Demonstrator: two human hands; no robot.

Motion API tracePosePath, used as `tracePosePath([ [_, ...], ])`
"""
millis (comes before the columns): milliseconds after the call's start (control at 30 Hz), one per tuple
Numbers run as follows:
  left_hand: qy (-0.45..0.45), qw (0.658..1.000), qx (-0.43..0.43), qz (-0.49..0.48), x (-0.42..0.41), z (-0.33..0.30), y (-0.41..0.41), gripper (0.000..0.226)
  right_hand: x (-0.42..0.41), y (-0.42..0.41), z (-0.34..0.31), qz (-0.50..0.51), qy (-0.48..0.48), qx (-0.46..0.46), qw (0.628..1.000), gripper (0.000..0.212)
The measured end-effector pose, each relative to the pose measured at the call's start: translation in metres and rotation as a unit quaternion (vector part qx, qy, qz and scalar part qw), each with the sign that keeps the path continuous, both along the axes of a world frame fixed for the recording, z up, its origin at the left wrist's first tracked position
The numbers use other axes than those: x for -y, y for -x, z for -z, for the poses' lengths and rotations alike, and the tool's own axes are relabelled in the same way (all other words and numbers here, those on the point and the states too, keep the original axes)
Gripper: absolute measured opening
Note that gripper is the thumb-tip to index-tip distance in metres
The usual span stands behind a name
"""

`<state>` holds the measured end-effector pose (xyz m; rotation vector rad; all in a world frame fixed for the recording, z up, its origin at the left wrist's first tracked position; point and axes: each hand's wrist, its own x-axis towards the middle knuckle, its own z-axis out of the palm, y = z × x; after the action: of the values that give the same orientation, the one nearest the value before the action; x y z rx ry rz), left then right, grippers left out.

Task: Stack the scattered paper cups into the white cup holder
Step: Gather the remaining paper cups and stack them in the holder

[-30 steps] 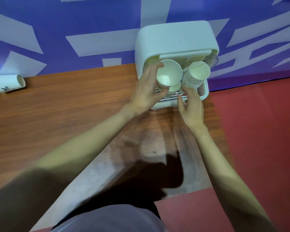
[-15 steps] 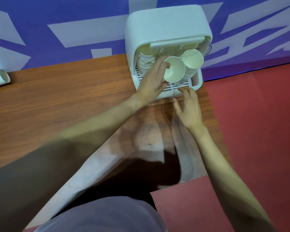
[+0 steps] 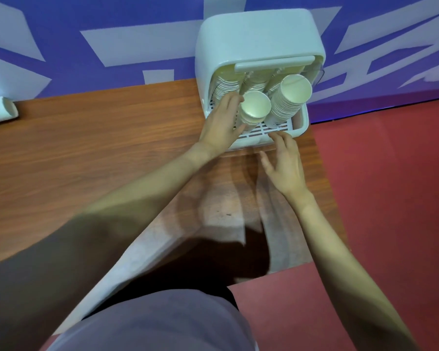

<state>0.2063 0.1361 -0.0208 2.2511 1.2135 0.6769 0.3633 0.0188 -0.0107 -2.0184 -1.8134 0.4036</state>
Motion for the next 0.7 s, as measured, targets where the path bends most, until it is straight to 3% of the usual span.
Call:
tracePosePath([
  [167,-0.042,0.996,-0.066,-0.052,0.043,0.004,0.084,0.054,0.003,0.036,0.002,-0.039,0.047,0.04,0.997,0.059],
  [333,0.008,0.97,-0.167,-0.175,0.102,0.007,0.182,0.062,0.004,0.099,0.007,-0.129,0.093,0.058,0.986,0.067],
  [700,0.097,0.904,-0.185,-0.374,0.169,0.011,0.368,0.064,0.007,0.292,0.015,-0.304,0.155,0.08,0.937,0.07],
])
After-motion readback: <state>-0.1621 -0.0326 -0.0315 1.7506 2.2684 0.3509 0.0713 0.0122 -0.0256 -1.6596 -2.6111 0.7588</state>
